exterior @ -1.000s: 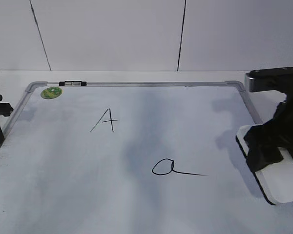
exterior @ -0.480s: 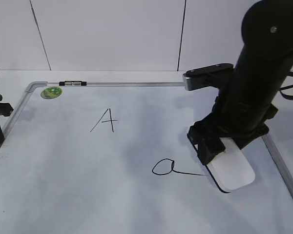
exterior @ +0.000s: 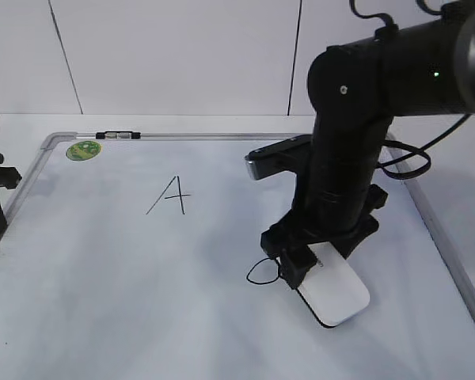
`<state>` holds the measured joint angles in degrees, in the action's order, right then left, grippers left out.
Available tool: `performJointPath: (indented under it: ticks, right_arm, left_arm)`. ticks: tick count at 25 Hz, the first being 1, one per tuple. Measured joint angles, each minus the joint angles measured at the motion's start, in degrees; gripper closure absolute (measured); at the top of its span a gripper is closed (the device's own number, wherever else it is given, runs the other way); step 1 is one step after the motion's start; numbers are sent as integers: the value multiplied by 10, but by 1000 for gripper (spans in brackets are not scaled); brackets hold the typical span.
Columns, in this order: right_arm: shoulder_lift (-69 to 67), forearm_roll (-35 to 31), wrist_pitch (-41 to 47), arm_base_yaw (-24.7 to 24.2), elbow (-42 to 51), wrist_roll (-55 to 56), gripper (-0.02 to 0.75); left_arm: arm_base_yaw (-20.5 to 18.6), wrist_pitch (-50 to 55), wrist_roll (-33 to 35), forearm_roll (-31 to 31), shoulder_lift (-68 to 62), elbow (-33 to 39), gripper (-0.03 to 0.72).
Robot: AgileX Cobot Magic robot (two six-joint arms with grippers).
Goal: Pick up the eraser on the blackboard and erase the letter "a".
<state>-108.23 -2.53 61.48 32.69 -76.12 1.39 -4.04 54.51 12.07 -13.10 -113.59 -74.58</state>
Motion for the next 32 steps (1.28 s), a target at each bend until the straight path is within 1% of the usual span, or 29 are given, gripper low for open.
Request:
performJointPath:
  ticks: [4, 10, 14, 19, 23, 32]
  right_arm:
    - [-32, 0, 10, 10, -28, -14, 164]
    - [-60, -4, 16, 42, -63, -24, 164]
    - [-74, -2, 29, 67, -77, -29, 164]
    - [-75, 5, 30, 80, -79, -31, 164]
    - [-75, 15, 31, 73, -79, -18, 164]
    - [-75, 36, 32, 15, -79, -8, 164]
  left_arm:
    - [0, 0, 0, 0, 0, 0, 640]
    - [0, 0, 0, 0, 0, 0, 638]
    - [0, 0, 0, 0, 0, 0, 638]
    - [0, 0, 0, 0, 0, 0, 638]
    - [0, 0, 0, 0, 0, 0, 636]
    - [0, 0, 0, 1, 0, 0, 632]
